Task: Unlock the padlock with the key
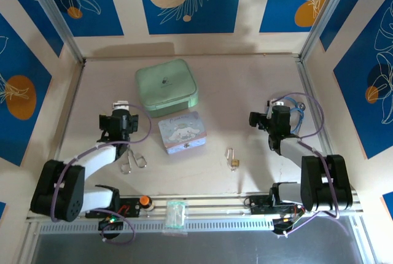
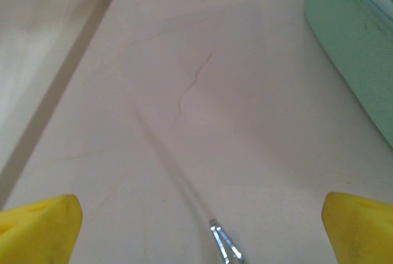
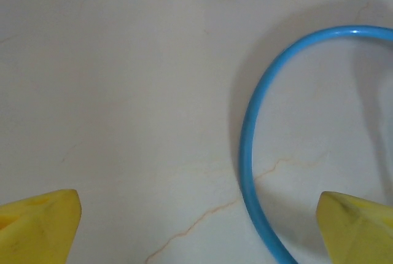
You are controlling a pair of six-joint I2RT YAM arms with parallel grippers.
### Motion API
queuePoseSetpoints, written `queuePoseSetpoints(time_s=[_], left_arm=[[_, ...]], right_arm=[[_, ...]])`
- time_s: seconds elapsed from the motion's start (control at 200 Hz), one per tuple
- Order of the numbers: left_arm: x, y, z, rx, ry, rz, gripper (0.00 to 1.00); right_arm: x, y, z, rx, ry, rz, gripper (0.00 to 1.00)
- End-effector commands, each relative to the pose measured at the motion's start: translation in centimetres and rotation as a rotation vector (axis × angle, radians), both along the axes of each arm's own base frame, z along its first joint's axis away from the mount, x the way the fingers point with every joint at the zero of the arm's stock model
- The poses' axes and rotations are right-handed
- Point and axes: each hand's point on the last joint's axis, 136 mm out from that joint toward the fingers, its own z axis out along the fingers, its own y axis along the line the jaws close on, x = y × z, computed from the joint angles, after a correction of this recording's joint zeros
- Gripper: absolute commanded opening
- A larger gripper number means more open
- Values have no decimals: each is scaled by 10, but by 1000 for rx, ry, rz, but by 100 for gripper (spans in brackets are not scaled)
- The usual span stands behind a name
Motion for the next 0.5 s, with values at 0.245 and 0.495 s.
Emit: queuePoseSetpoints(time_s=[0.245,0.495], left_arm=[[36,-1,19,-149,-238,-96,99],[42,-10,-8,-181,-211,-168,100]], right_arm=[[37,16,26,43,-271,111,99],[45,21,17,32,-234,138,99]])
